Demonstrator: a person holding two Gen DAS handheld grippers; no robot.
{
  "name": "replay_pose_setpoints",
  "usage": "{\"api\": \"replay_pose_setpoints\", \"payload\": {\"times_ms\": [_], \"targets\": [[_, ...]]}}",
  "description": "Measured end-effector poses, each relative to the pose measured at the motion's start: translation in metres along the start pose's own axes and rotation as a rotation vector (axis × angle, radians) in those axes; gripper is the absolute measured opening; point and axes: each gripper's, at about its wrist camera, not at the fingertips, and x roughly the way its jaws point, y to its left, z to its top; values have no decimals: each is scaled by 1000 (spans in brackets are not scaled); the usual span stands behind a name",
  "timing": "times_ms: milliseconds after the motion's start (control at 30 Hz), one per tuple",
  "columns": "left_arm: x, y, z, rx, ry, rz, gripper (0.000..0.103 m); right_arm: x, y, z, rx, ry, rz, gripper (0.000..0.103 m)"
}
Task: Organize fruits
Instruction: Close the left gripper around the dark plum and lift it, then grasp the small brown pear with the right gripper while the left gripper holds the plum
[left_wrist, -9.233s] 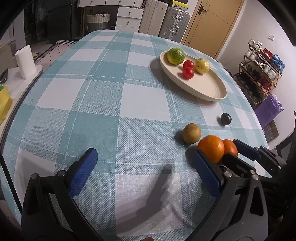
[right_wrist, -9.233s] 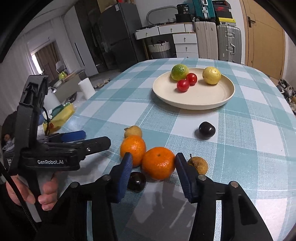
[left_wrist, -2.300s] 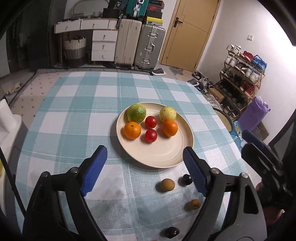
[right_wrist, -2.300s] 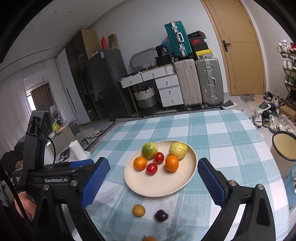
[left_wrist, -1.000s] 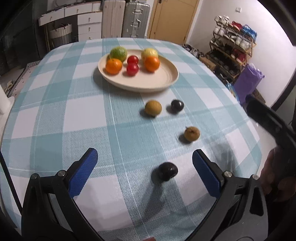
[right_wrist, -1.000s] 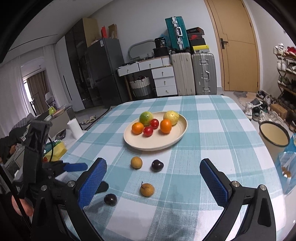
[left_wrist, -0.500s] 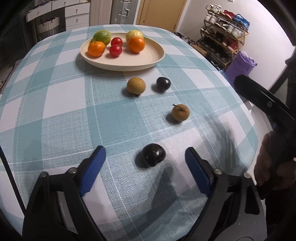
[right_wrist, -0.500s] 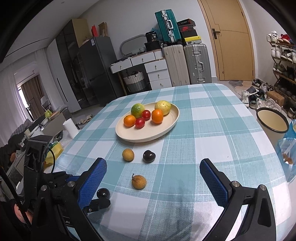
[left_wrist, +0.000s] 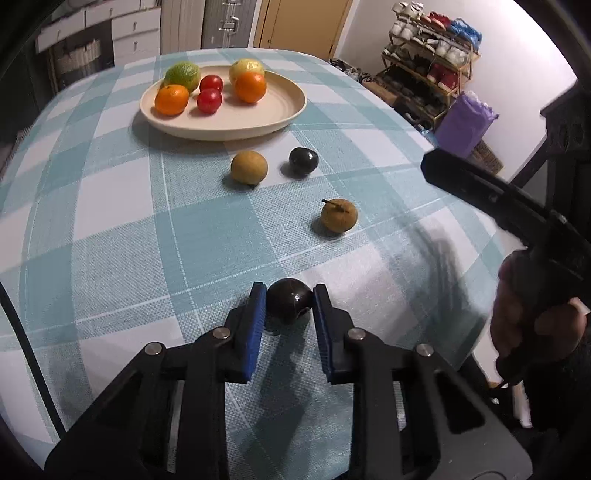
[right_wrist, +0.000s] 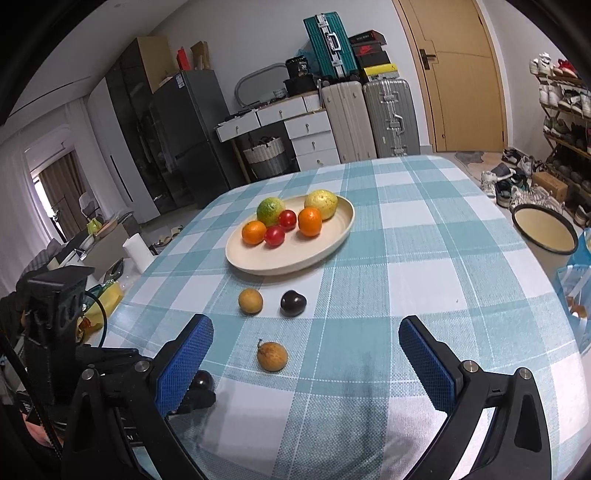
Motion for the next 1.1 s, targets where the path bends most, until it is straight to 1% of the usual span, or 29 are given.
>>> {"api": "replay_pose_setpoints", "payload": {"times_ms": [100,267,600,767,1100], "targets": [[-2,8,1,-29,-5,-28,22,3,-3,-2,14,11,9,103],[-9,16,3,-52,-34,-29,22,5,-3,-4,11,23,20,103],[-14,34,4,-104,-48,-44,22,17,2,-9,0,66,33,103],[-20,40,5,-109,-70,-47,22,22,5,-12,2,90,37,103],[-28,59,1,-145,-79,-47,22,37,21,-15,-49,129,31,102]]}}
